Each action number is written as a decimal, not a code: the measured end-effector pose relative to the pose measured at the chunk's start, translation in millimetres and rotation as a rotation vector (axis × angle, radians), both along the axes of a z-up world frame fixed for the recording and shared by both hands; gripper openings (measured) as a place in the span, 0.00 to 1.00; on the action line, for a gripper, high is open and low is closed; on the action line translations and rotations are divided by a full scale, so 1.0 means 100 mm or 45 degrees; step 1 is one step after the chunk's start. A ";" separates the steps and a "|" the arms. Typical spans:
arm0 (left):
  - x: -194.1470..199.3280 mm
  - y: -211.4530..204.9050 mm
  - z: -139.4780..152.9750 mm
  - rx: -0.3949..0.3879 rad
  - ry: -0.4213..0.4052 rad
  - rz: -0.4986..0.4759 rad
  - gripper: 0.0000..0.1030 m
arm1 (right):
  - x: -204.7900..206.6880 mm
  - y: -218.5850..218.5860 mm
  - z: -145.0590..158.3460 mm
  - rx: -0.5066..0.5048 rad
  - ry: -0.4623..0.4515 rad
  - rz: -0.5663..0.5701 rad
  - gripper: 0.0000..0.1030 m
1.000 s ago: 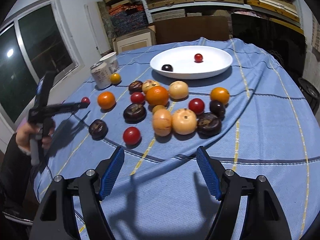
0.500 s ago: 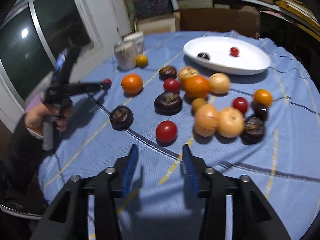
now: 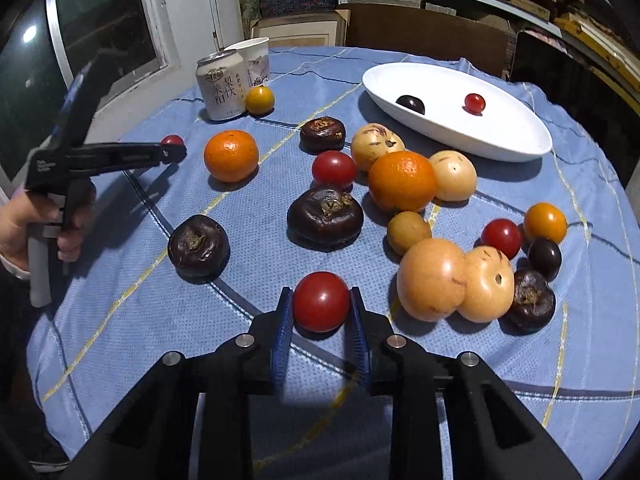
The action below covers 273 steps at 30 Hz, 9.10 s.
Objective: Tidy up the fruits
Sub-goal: 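Grasp a red cherry tomato with the left tool while the right tool grasps another, then carry both tomatoes over the white plate and open both tools to release, then grasp a dark brown fruit with the left tool while the right tool grasps another, then carry both dark brown fruits over the white plate and release them, then grasp a mandarin orange with the left tool while the right tool grasps a pale tan fruit, then carry the orange and tan fruit over the white plate and release them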
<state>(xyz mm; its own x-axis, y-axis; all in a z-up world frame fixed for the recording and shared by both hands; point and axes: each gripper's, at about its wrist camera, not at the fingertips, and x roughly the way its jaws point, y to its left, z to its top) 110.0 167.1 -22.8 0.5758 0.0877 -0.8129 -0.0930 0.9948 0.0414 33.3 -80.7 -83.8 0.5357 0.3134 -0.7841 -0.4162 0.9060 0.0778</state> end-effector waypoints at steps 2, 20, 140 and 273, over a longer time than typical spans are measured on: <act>0.02 0.02 0.00 0.002 -0.010 -0.001 0.33 | -0.01 -0.04 0.00 0.019 0.009 -0.002 0.27; 0.10 -1.04 0.86 -0.081 -0.176 -0.366 0.26 | 0.52 -0.88 0.91 0.206 -0.195 -0.137 0.27; 1.06 -2.00 0.82 0.023 -0.139 -0.449 0.41 | 1.35 -0.95 0.78 0.098 -0.224 -0.132 0.38; 1.72 -2.04 0.42 -0.089 -0.017 -0.363 0.46 | 2.13 -1.03 0.46 0.368 -0.048 -0.369 0.50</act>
<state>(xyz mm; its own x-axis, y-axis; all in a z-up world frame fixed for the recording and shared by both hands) 281.7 -36.8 18.7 0.5798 -0.1349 -0.8035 0.1906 0.9813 -0.0273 246.6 -184.2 -37.9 0.6607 0.3498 -0.6642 -0.1545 0.9292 0.3357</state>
